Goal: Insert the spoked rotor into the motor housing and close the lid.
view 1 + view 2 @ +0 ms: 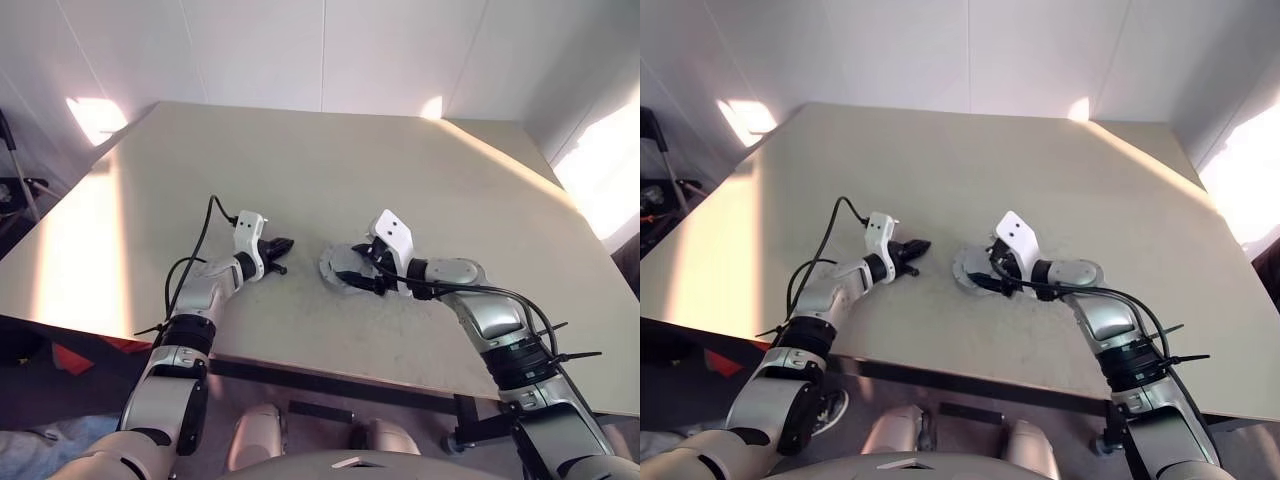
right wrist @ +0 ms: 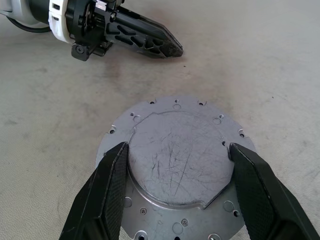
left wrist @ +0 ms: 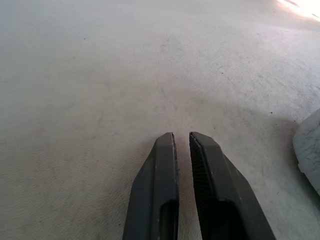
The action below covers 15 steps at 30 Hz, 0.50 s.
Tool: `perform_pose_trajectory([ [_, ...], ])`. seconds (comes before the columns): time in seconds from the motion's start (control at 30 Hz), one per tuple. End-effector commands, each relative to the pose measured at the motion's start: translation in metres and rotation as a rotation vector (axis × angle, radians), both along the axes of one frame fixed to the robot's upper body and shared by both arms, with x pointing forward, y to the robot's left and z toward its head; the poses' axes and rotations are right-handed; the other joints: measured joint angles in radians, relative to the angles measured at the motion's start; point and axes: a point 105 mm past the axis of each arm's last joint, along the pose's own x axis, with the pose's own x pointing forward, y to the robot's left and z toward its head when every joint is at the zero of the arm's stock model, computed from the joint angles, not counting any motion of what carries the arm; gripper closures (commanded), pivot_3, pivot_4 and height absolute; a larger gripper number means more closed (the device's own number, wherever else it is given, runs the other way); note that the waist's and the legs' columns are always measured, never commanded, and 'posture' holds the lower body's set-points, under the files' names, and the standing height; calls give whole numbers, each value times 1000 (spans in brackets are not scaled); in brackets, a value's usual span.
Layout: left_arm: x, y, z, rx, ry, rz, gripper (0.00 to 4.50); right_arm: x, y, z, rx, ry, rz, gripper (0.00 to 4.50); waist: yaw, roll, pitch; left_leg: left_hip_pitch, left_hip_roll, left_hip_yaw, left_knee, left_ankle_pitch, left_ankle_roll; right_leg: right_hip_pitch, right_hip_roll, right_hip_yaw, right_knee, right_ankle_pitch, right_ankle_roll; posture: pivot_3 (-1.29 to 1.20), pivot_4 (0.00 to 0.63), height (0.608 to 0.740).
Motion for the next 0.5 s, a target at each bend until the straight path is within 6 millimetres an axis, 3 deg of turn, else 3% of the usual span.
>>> perform_pose_trajectory([
  [0.03,-1,8,-3,10,9,27,3987,-1,-2,-9,-52,16,7,1422,0,-1,-1,0,0,0,0,0,0,0,0,0,0,0,0,0,0,740],
  [0.2,1,-3,9,-89,31,24,3987,-2,-5,-16,-83,34,6,1422,-1,-1,-1,1,0,0,0,0,0,0,0,0,0,0,0,0,0,740],
  [0.37,5,-44,47,-332,126,-85,3987,-1,-5,-16,-88,34,7,1422,2,-1,-2,0,0,0,1,0,0,1,0,0,0,0,0,0,0,740],
  [0.5,0,-69,58,-386,184,-187,4482,0,-6,-16,-91,31,-1,1422,-1,-2,-2,0,0,0,2,0,0,1,0,0,0,0,0,0,0,740],
])
